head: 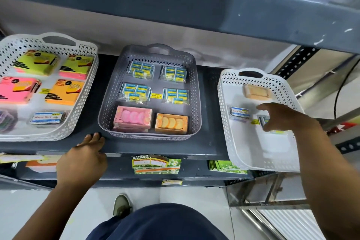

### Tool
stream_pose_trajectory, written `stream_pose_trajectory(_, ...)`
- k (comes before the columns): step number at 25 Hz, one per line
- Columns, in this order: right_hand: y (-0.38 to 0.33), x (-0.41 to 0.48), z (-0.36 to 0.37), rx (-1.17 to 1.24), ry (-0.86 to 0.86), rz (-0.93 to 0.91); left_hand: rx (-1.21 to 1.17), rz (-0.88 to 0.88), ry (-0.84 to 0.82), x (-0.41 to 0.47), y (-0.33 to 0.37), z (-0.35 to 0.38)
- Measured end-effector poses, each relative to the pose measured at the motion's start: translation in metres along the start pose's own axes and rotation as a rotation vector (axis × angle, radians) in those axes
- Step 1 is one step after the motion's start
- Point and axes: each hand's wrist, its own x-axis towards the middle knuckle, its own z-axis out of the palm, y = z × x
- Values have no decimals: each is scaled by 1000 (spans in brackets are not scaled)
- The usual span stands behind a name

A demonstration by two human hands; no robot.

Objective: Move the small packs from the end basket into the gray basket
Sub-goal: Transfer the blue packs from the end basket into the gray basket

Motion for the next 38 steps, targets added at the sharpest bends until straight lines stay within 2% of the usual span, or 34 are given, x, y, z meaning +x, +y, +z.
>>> stream_pose_trajectory(5,29,2,16,-136,-24,36,-1,28,40,-3,6,-4)
stream_pose_trajectory(13,26,1,12,-184,72,58,-12,-21,38,-2,11,-11)
stream_pose_trajectory(15,3,-9,-4,-120,172,47,-7,-5,44,-3,12,-11)
stream_pose_trajectory(19,-81,-21,-39,120,336,-247,-11,-9,23,-3,11,-11)
stream_pose_trajectory(22,-148,-16,-53,116,314,-462,-7,-30,-8,-3,7,-7)
stream_pose_trajectory(24,-192,-8,-55,77,274,-515,2,-8,-13,-1,5,-6)
stream_pose_trajectory(30,-259,17,-32,-148,196,-455,-10,24,34,-2,6,-7)
stream_pose_trajectory(38,-264,27,-17,-155,181,-421,-16,13,19,-3,4,-7)
